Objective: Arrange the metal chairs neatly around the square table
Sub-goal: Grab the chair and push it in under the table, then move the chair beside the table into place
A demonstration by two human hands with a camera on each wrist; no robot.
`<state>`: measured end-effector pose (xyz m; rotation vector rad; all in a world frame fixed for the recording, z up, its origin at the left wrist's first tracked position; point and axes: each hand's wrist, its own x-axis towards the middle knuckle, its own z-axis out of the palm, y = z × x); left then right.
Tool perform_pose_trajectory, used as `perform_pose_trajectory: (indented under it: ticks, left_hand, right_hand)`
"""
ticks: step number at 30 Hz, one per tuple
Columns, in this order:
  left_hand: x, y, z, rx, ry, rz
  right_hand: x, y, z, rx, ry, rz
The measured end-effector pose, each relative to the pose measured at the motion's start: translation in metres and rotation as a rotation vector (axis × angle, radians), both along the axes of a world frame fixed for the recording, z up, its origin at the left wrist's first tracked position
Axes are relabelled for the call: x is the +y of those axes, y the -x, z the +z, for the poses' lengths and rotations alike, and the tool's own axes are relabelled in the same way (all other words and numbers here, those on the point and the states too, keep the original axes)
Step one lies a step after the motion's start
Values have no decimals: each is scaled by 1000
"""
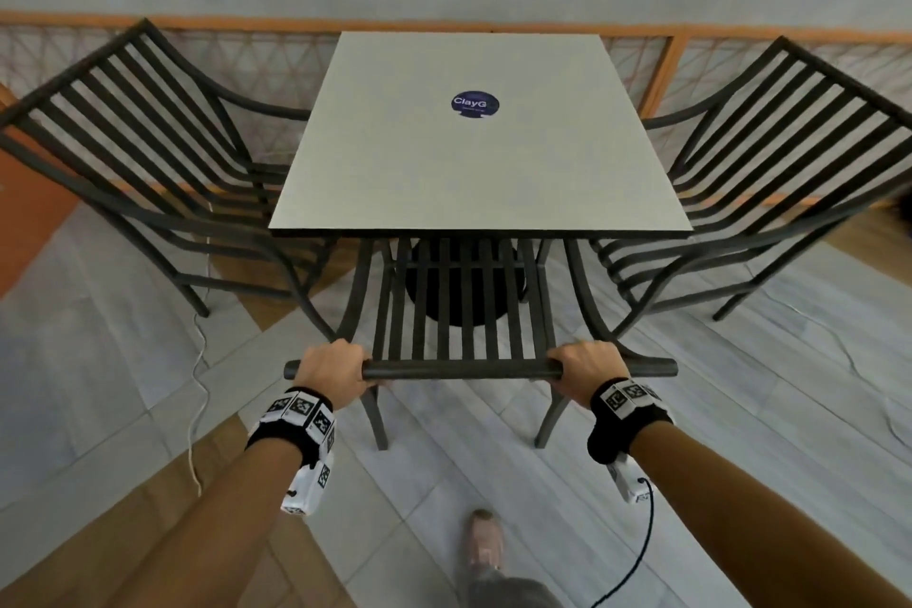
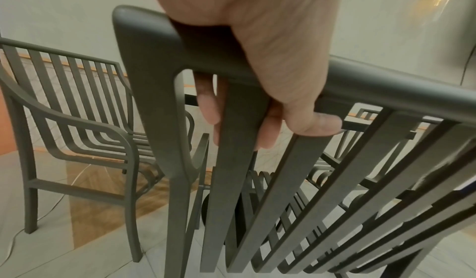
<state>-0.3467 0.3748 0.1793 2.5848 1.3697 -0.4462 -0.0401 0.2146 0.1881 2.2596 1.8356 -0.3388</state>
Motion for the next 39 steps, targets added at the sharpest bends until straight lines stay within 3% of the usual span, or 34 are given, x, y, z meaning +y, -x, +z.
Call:
perform_pose_trajectory:
  ticks: [7,13,16,20,24,29,30,32,36,39]
  left_hand:
    - [40,-25,14,31,-39,-44]
    - [23,-15,12,1,101,-33]
    - [26,-11,13,-28,153,-54]
    - [43,13,18,-144,261,-160]
    - [86,66,30,-243,328,-209]
    - [180,146,28,-125,371,-143]
    - [239,180,18,-104,369,-128]
    - [271,194,6,-51,299,-88]
    - [398,257,-30,16,185,-5]
    - [468,282,-51,53,124,42]
  right_hand:
    - [34,-21,7,10,-38,12]
    - [19,-9,7,107,-4,-17]
    - [25,-2,18,121,109,-7]
    - [65,28,51,89,320,205]
    - [142,85,94,230,387,414]
    - [264,180,114,348,234,629]
    - [325,218,100,389,204,632]
    - [355,249,95,443,192,639]
    - [488,354,48,522,209,518]
    - [562,402,-1,545,233,397]
